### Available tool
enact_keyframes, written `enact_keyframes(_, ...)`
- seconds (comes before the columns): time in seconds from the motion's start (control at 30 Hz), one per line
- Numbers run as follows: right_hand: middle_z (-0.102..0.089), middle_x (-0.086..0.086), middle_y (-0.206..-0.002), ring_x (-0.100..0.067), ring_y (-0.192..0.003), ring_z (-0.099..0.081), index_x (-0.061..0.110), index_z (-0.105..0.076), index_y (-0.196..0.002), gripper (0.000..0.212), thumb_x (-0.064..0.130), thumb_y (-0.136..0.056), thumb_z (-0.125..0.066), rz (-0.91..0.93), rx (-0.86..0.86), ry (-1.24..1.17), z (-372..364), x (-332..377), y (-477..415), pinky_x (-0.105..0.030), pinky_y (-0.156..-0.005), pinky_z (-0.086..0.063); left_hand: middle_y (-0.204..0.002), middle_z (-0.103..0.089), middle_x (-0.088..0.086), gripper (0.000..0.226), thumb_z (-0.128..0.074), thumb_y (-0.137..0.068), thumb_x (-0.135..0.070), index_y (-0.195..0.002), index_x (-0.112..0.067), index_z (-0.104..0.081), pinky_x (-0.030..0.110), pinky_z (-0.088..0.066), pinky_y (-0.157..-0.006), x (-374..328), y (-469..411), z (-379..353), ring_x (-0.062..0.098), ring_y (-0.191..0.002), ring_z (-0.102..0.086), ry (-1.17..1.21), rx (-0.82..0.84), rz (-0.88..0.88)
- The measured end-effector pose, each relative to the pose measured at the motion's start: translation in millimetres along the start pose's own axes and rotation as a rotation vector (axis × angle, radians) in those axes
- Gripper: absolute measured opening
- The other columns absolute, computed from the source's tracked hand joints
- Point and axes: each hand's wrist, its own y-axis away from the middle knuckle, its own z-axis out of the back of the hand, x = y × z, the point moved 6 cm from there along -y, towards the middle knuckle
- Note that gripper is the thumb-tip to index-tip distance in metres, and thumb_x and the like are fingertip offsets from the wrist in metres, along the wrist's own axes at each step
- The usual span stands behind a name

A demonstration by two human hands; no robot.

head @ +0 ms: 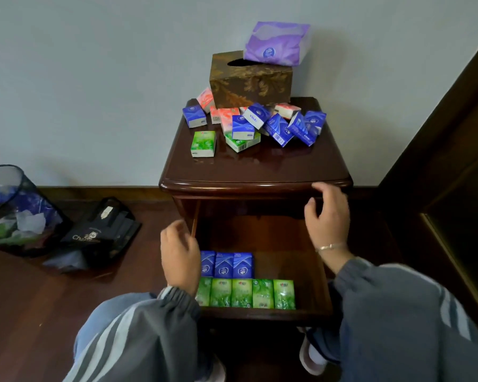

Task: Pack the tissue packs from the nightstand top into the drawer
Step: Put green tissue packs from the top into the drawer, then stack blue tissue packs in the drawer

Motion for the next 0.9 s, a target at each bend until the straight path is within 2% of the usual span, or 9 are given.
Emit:
enact_keyframes(0.07, -0.057, -0.017, -0.124, -0.036, -0.116, -0.051, 0.004, -0.055, -0.122, 0.042, 0.018, -0.082, -0.061, -0.053, 0.124, 0.117, -11, -13, -32, -0.043, -0.097, -0.040, -0.108, -0.056, 0.014, 0.028, -0.052, -0.087, 0.001, -0.115, -0.001, -0.058, 0.016, -0.034, -0.087, -32, -21, 8, 0.027, -0.103, -0.054, 0.053, -0.073, -0.125)
enact_keyframes(0.13, -0.038, -0.015, -0.146, -0.033, -0.137, -0.030, 0.011, -0.042, -0.138, 0.056, 0.035, -0.089, -0.055, -0.129, 0.331, 0.250, -31, -28, -56, -0.046, -0.110, -0.028, -0.110, -0.056, 0.013, 0.028, -0.052, -0.088, -0.002, -0.116, -0.003, -0.057, 0.027, -0.040, -0.092, -61, -42, 7, 0.026, -0.104, -0.053, 0.056, -0.092, -0.232)
enact_keyframes(0.2, -0.023, -0.007, -0.156, -0.026, -0.145, -0.015, 0.019, -0.031, -0.145, 0.060, 0.047, -0.092, -0.043, -0.165, 0.476, 0.343, -52, -37, -69, -0.049, -0.114, -0.018, -0.116, -0.056, 0.013, 0.032, -0.054, -0.089, -0.007, -0.120, -0.004, -0.056, 0.035, -0.040, -0.097, -86, -62, -4, 0.026, -0.110, -0.051, -0.004, -0.060, -0.327)
enact_keyframes(0.27, -0.023, -0.003, -0.156, -0.024, -0.145, -0.014, 0.024, -0.031, -0.145, 0.059, 0.051, -0.093, -0.033, -0.189, 0.517, 0.422, -66, -42, -71, -0.052, -0.113, -0.015, -0.123, -0.055, 0.014, 0.037, -0.056, -0.089, -0.014, -0.125, -0.004, -0.055, 0.036, -0.036, -0.099, -106, -77, -21, 0.028, -0.115, -0.049, -0.090, 0.008, -0.406)
enact_keyframes(0.47, -0.056, -0.009, -0.135, -0.029, -0.128, -0.047, 0.015, -0.058, -0.127, 0.054, 0.037, -0.084, -0.034, -0.086, 0.166, 0.423, -61, -38, -62, -0.050, -0.105, -0.030, -0.133, -0.047, 0.014, 0.059, -0.061, -0.088, -0.035, -0.138, -0.008, -0.045, 0.041, -0.037, -0.104, -155, -108, -80, 0.029, -0.124, -0.044, -0.159, 0.158, -0.526)
enact_keyframes(0.57, -0.060, -0.009, -0.130, -0.028, -0.123, -0.052, 0.014, -0.063, -0.121, 0.052, 0.033, -0.080, -0.037, -0.073, 0.073, 0.387, -62, -38, -60, -0.048, -0.103, -0.032, -0.142, -0.039, 0.016, 0.070, -0.057, -0.087, -0.050, -0.145, -0.017, -0.036, 0.045, -0.038, -0.104, -180, -131, -109, 0.032, -0.128, -0.041, -0.221, 0.175, -0.529)
enact_keyframes(0.67, -0.062, -0.008, -0.127, -0.026, -0.120, -0.054, 0.014, -0.065, -0.118, 0.051, 0.031, -0.077, -0.039, -0.054, 0.003, 0.372, -64, -41, -61, -0.045, -0.102, -0.033, -0.151, -0.028, 0.015, 0.076, -0.050, -0.085, -0.063, -0.149, -0.029, -0.027, 0.050, -0.034, -0.106, -195, -150, -136, 0.036, -0.135, -0.033, -0.388, 0.191, -0.537)
enact_keyframes(0.8, -0.064, -0.005, -0.124, -0.022, -0.116, -0.057, 0.016, -0.067, -0.115, 0.049, 0.028, -0.074, -0.042, -0.022, -0.097, 0.344, -65, -44, -58, -0.041, -0.100, -0.033, -0.157, -0.016, 0.016, 0.073, -0.044, -0.089, -0.063, -0.151, -0.034, -0.018, 0.053, -0.033, -0.105, -193, -159, -163, 0.041, -0.132, -0.037, -0.558, 0.228, -0.546)
enact_keyframes(0.9, -0.066, -0.004, -0.121, -0.021, -0.114, -0.058, 0.016, -0.068, -0.113, 0.048, 0.028, -0.072, -0.043, -0.006, -0.151, 0.332, -65, -45, -56, -0.040, -0.099, -0.034, -0.153, -0.023, 0.018, 0.063, -0.045, -0.094, -0.052, -0.149, -0.029, -0.023, 0.050, -0.039, -0.097, -192, -161, -168, 0.043, -0.122, -0.045, -0.629, 0.198, -0.579)
